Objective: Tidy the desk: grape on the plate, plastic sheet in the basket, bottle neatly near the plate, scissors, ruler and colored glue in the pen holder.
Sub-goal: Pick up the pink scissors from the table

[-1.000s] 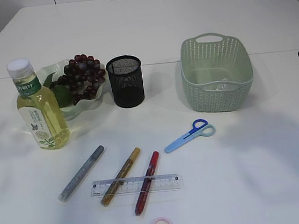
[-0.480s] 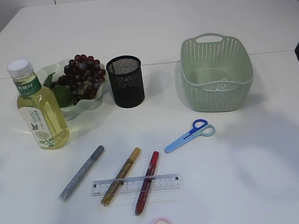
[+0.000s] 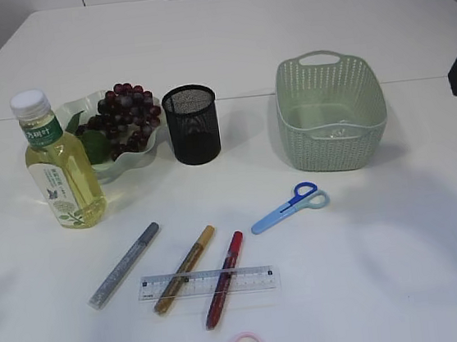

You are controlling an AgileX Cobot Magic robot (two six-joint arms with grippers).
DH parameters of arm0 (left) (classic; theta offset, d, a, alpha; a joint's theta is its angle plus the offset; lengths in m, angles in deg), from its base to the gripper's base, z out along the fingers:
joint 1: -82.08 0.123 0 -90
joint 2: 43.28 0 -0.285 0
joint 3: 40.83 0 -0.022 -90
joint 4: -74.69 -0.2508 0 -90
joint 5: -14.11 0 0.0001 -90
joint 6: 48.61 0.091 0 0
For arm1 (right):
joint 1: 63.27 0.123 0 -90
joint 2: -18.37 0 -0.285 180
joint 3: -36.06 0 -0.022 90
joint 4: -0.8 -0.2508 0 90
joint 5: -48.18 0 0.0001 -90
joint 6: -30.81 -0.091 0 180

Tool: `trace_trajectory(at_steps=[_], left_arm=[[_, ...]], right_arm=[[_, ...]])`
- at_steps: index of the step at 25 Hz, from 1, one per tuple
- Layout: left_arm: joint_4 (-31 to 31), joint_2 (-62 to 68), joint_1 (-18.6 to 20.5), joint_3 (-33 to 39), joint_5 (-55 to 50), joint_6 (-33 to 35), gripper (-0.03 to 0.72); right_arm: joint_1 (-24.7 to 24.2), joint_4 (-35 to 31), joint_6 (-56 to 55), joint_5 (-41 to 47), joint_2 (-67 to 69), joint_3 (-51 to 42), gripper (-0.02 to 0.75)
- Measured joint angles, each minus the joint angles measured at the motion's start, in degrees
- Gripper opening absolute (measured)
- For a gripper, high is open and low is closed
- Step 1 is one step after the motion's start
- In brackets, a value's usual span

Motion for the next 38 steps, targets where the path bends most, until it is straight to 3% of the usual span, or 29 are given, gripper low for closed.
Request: trace_trajectory(at_steps=[3,9,21,25,34,38], left_arm=[[3.51,0.00,0.00,0.00,-2.59,3.52,0.458],[4.47,0.00,0.00,0.00,-6.15,8.70,0.457],[5.47,0.11,-2.60,-2.16,-7.88,9.85,0.456],[6.61,1.87,-4.68,-5.39,-9.72,9.85,0.452],[6.84,9.82,-11.61,-11.58,-13.73,9.85,0.440],[6.84,13.30,-14.80,-12.90,-13.97,9.85,0.436]], right_arm=[[0.00,-0.59,-1.09,0.00,0.00,0.00,0.512],[0.00,-0.86,-2.96,0.00,1.59,0.00,0.512],[0.00,3.53,-1.82,0.00,5.23,0.00,0.512],[0.00,4.77,-4.71,0.00,5.23,0.00,0.512],[-0.15,0.28,-4.91,-0.17,10.31,0.00,0.511],[-3.70,-1.27,-2.93,-0.23,11.69,0.00,0.515]])
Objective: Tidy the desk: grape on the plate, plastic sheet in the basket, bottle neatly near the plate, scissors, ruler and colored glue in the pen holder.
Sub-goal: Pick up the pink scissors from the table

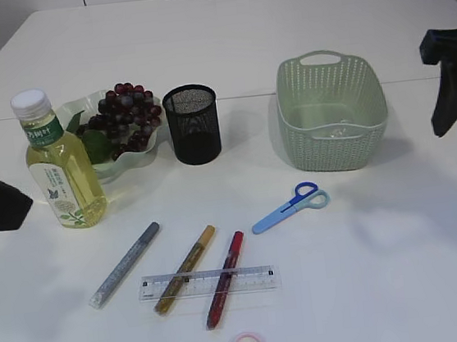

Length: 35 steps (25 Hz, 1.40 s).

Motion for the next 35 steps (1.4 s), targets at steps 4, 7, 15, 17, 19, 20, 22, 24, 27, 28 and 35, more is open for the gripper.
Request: trace_trajectory(at_steps=[4,7,15,17,19,20,22,24,27,28,35], left_arm=[[0.00,2.79,-2.26,-1.46,0.00,0.00,0.435],[0.00,4.62,-3.18,-2.62,0.00,0.00,0.435],[0.00,8.84,-3.21,-5.75,-2.56,0.00,0.435],[0.00,9.48,-3.21,-5.88,-2.80,0.00,0.435],[0.00,9.90,-3.21,-5.88,-3.01,0.14,0.435],[-0.11,10.02,-3.21,-5.88,-3.01,0.27,0.435],[-0.11,10.02,-3.21,-5.88,-3.09,0.78,0.435],[-0.11,10.02,-3.21,-5.88,-3.09,0.94,0.435],[-0.11,10.02,-3.21,-5.88,-3.09,1.03,0.435],[-0.11,10.02,-3.21,-5.88,-3.09,1.03,0.435],[-0.70,10.02,-3.21,-5.91,-6.21,2.04,0.435]], right_arm=[[-7.28,-0.24,2.33,-0.09,0.31,0.36,0.511],[-12.51,-0.05,3.14,-0.09,0.31,1.30,0.510],[-15.42,4.71,3.82,-0.09,0.31,1.52,0.510],[-15.42,4.71,3.90,-0.09,0.31,1.52,0.510],[-15.42,4.71,3.90,-0.09,0.31,1.52,0.510],[-15.42,4.71,3.90,-0.09,0.31,1.52,0.510],[-15.42,4.59,3.96,-0.09,0.31,1.52,0.510],[-15.42,4.12,4.05,-0.09,0.31,1.52,0.510],[-15.42,3.48,4.48,-0.09,0.31,1.52,0.510],[-15.42,3.45,4.43,-0.09,0.31,1.52,0.510],[-15.42,3.23,4.51,-0.09,0.31,1.52,0.510]])
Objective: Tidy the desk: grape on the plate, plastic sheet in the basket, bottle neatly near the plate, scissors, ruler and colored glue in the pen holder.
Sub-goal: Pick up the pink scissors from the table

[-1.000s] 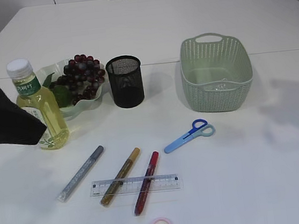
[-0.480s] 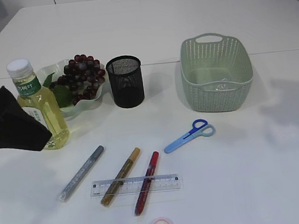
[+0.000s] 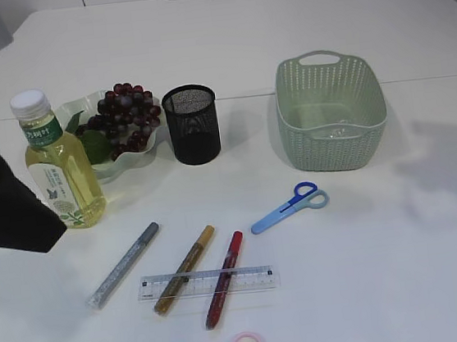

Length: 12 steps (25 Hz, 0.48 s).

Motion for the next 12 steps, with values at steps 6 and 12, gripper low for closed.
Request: trace_trajectory(at_steps=[6,12], left_arm=[[-0.26,0.28,0.00,0.00,-2.99,6.74,0.435],[-0.26,4.44,0.00,-0.10,-3.48,12.62,0.435]], right_arm=[[0.00,-0.02,0.90,0.00,0.00,0.00,0.510],[0.00,-0.12,1.35,0.00,0.00,0.00,0.510]])
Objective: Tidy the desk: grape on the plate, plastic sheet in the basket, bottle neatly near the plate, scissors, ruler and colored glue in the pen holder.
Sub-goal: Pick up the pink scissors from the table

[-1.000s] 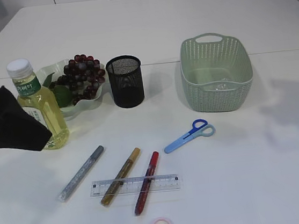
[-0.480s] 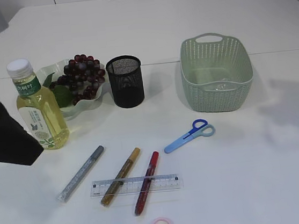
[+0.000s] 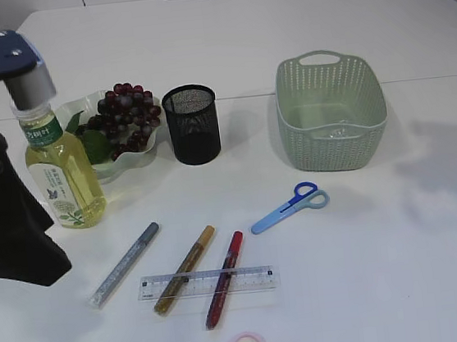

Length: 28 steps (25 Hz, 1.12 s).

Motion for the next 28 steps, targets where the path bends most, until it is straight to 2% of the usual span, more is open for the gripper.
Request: trace_trajectory(at_steps=[6,8,14,17,28], left_arm=[[0.32,6.18,-1.10,0.00,0.97,6.37,0.435],[0.17,8.27,-3.49,0.00,1.80,8.28,0.435],[-4.68,14.58,-15.25,0.00,7.34,11.49,0.434],[-5.63,18.46,-18.46,0.00,9.63,11.85,0.434],[-9.37,28.33,-19.49,-0.23,14.50,12.07,0.434]], right_arm=[[0.00,0.00,0.09,0.00,0.00,0.00,0.508],[0.00,0.00,0.09,0.00,0.00,0.00,0.508],[0.00,-0.10,0.09,0.00,0.00,0.00,0.508],[0.00,-0.10,0.09,0.00,0.00,0.00,0.508],[0.00,-0.10,0.09,0.00,0.00,0.00,0.508]])
